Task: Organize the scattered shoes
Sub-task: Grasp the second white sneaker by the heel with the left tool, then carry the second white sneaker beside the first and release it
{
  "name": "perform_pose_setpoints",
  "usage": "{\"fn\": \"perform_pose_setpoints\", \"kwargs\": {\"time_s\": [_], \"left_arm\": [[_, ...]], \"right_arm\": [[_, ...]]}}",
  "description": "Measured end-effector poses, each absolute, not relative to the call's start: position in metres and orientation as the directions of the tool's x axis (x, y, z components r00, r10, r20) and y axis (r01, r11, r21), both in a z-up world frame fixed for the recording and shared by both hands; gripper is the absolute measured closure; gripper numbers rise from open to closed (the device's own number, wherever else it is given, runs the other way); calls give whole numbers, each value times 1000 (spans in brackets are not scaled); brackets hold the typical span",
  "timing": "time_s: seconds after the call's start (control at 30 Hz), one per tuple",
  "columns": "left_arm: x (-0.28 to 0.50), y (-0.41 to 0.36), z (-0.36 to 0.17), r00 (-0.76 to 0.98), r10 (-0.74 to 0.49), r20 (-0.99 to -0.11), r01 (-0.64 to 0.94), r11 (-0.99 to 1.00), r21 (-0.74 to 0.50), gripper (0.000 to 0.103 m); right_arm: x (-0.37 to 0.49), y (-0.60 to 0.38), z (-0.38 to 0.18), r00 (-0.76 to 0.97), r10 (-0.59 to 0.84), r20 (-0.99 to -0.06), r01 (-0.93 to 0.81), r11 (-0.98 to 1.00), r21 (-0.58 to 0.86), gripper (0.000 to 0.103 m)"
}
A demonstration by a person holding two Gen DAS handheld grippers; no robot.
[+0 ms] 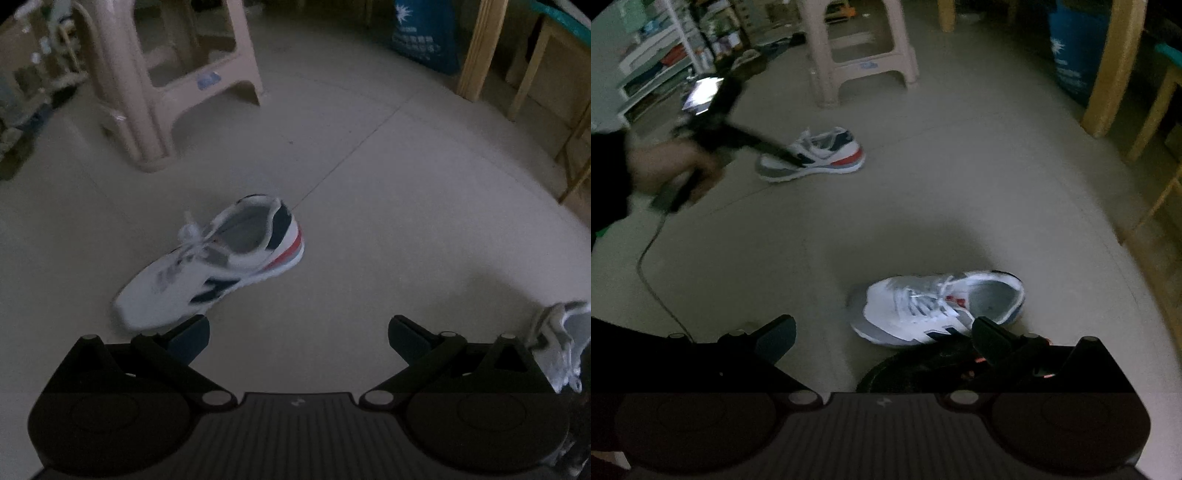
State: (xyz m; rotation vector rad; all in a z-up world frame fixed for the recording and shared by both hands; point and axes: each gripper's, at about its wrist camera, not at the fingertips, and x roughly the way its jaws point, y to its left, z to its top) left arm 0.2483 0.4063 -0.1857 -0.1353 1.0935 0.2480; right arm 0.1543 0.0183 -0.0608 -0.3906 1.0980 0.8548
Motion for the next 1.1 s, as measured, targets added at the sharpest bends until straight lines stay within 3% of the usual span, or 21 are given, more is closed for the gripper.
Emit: {"fn": "perform_pose_setpoints", "kwargs": {"time_s": [0.43,0.57,0.67,0.7,0.73,0.77,1.1], "left_arm": [[341,453,-243,448,55,-892,-288,954,-86,0],[359,450,-260,392,49,-918,-273,960,-66,2],[367,449,-269,363,60,-930,-292,955,-52,26],[369,448,-273,337,69,-939,-297,954,-37,54],[371,447,-275,314,84,-946,-301,953,-15,68],[371,446,-276,297,102,-950,-303,953,7,74],[348,403,-267,292,16,-956,-228,972,-54,84]], "right_arm": [[165,32,-69,126,449,-884,-765,611,202,0],[169,29,-69,84,456,-886,-746,618,248,0],[171,24,-67,70,474,-878,-732,622,277,0],[172,22,-67,68,474,-878,-731,623,280,0],[173,21,-67,68,473,-879,-727,626,281,0],[174,19,-67,70,471,-879,-723,631,281,0],[180,1,-56,96,483,-870,-697,657,288,0]]}}
